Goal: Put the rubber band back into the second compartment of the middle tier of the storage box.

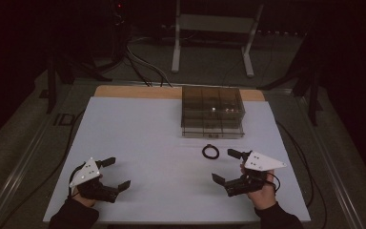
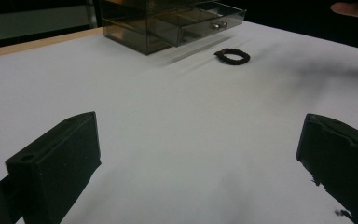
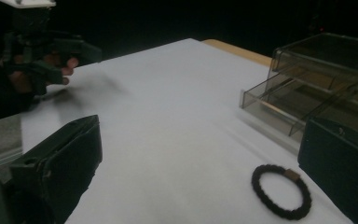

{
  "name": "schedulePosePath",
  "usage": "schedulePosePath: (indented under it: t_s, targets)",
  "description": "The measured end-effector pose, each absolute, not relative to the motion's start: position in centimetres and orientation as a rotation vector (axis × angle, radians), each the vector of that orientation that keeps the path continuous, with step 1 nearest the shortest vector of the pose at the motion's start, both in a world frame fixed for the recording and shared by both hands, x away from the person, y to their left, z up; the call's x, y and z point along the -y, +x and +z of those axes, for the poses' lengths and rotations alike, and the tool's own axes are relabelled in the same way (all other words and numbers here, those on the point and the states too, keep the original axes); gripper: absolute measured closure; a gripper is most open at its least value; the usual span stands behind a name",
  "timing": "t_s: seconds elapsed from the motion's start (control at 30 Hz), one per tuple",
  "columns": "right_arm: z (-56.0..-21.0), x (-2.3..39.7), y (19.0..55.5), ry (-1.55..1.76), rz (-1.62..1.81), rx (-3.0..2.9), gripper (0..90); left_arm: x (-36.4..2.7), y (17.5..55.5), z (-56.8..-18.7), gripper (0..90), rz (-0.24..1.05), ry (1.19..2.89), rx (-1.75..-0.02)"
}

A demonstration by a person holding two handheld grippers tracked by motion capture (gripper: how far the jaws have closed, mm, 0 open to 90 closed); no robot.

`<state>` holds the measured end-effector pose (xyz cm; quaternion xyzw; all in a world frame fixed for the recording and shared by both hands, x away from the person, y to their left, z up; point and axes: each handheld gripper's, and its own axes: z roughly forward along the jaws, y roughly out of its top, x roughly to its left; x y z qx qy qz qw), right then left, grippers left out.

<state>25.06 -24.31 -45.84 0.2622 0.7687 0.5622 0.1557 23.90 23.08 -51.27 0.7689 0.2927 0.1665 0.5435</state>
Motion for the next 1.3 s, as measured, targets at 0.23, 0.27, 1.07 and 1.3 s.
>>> schedulePosePath:
  t_s: [0.23, 0.27, 1.07, 1.3]
  targets:
    - [-45.3, 24.3, 25.9, 0.769, 1.609, -2.18, 0.0, -23.1, 23.9, -51.2, 0.3, 0.395, 1.825, -0.692]
    - [-45.3, 24.3, 26.1, 0.772, 1.609, -2.176, 0.0, -23.1, 23.9, -51.2, 0.3, 0.394, 1.824, -0.691]
    - [-45.1, 24.4, 29.6, 0.899, 1.524, -2.146, 0.0, -23.1, 24.0, -51.4, 0.3, 0.385, 1.821, -0.697]
    - [-46.0, 24.6, 30.7, 0.957, 1.493, -2.151, 0.0, -23.1, 24.0, -51.3, 0.3, 0.388, 1.821, -0.693]
